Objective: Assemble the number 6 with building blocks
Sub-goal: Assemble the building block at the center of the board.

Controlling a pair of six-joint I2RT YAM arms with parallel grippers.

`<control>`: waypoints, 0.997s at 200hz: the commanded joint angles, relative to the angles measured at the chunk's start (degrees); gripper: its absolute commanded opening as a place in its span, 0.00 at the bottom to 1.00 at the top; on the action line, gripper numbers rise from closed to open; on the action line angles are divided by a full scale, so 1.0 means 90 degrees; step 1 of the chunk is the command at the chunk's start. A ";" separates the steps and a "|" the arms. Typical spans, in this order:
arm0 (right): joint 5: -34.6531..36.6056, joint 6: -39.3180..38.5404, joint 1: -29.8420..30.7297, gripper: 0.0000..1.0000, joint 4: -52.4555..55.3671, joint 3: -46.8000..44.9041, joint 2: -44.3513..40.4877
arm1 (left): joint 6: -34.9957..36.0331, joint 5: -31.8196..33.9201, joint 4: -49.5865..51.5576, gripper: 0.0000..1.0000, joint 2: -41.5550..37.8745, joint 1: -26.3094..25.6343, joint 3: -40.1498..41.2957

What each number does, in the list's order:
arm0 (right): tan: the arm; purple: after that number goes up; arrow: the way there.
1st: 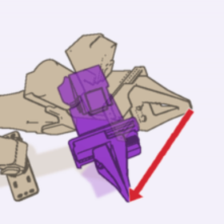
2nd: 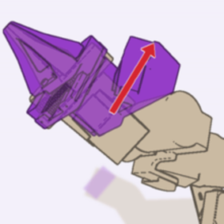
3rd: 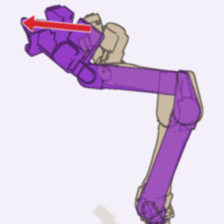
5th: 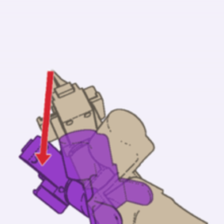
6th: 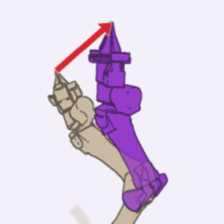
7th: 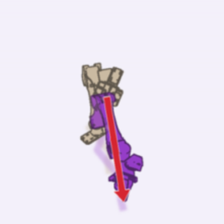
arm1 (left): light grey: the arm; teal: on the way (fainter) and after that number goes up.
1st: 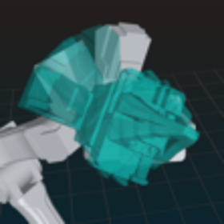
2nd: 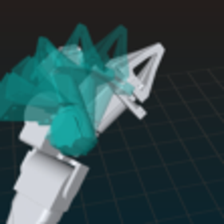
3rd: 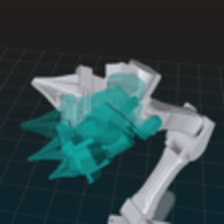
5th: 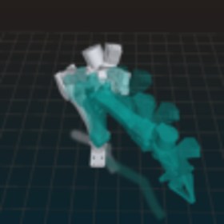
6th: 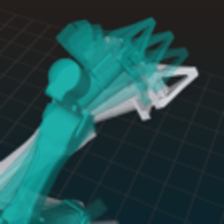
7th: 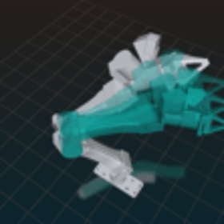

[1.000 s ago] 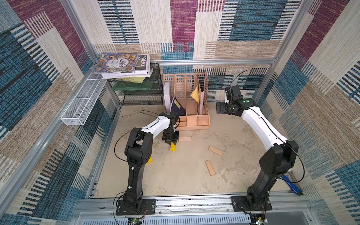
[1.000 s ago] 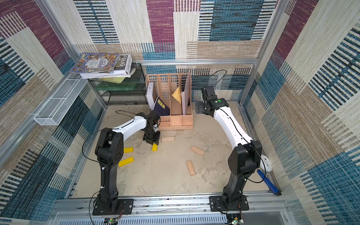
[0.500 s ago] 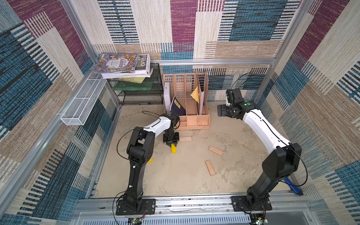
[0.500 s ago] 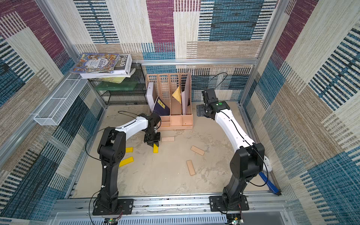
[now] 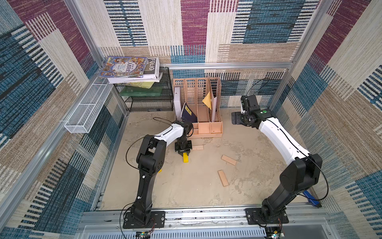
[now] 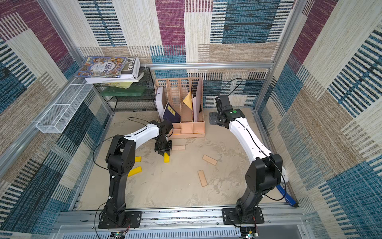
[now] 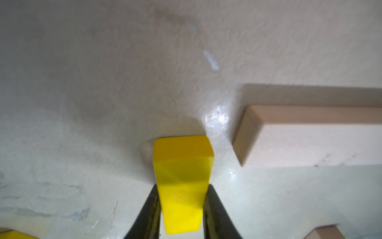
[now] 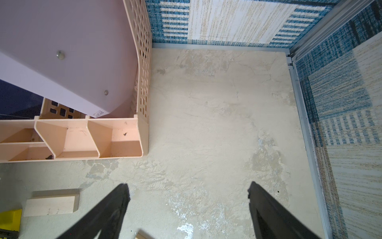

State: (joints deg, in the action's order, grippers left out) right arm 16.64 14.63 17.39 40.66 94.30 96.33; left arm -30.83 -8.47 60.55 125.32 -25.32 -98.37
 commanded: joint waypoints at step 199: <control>0.0048 0.0130 0.0137 0.94 -0.0192 -0.0135 -0.0129 | -0.0042 0.0458 -0.1322 0.06 -0.0486 -0.0233 0.0586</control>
State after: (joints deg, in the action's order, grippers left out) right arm 16.49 15.27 18.35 40.29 93.27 95.98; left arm -31.31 -5.78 52.29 121.67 -27.46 -93.56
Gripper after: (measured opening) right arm 0.941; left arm 0.312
